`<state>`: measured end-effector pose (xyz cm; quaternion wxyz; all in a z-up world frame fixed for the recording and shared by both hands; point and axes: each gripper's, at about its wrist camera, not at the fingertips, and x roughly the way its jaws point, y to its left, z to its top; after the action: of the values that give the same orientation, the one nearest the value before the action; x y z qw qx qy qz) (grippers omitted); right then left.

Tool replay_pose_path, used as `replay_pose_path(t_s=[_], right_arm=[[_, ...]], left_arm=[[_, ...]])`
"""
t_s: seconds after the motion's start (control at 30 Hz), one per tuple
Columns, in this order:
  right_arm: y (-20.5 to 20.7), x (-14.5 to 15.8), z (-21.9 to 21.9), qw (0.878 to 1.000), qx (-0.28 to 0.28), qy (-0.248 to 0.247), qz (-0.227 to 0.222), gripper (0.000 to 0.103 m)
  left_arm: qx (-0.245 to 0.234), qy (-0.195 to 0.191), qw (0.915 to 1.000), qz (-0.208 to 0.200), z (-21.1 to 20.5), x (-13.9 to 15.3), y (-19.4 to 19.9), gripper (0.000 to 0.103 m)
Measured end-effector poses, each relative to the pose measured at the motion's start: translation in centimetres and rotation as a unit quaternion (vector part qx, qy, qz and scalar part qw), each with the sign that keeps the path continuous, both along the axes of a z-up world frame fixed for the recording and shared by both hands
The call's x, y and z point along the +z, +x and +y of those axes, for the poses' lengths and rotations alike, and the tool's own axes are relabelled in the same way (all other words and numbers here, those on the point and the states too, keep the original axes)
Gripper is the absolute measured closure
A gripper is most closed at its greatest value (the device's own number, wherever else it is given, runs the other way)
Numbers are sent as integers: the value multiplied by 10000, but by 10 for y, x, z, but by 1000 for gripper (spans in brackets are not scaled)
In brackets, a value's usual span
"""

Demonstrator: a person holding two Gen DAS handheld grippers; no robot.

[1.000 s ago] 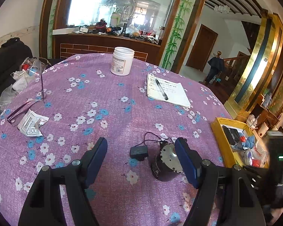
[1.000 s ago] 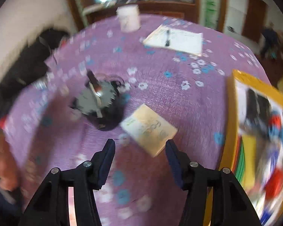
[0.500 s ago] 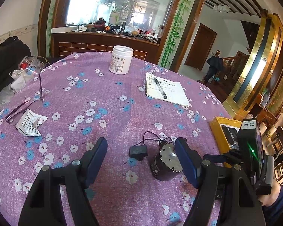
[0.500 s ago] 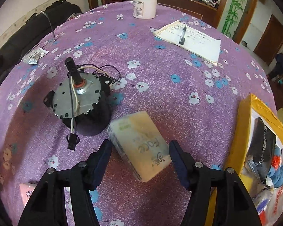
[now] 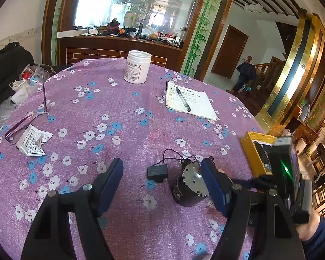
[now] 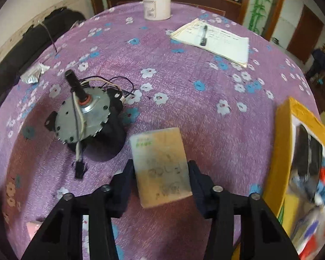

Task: Organize soft objects
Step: 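Grasp the pink tissue pack with the left gripper while the right holds the beige pack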

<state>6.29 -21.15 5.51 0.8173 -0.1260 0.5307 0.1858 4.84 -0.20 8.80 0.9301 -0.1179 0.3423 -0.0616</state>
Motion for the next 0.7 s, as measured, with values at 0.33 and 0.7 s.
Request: replay_pose_path(t_s=[0.33, 0.7], right_arm=[[-120, 23, -9, 9989, -168, 373, -232, 54], [-177, 34, -5, 9908, -72, 1276, -444, 54]], left_arm=[[-55, -32, 10000, 9, -2, 2, -1, 30], [-594, 2, 9971, 482, -1, 9, -31, 30]])
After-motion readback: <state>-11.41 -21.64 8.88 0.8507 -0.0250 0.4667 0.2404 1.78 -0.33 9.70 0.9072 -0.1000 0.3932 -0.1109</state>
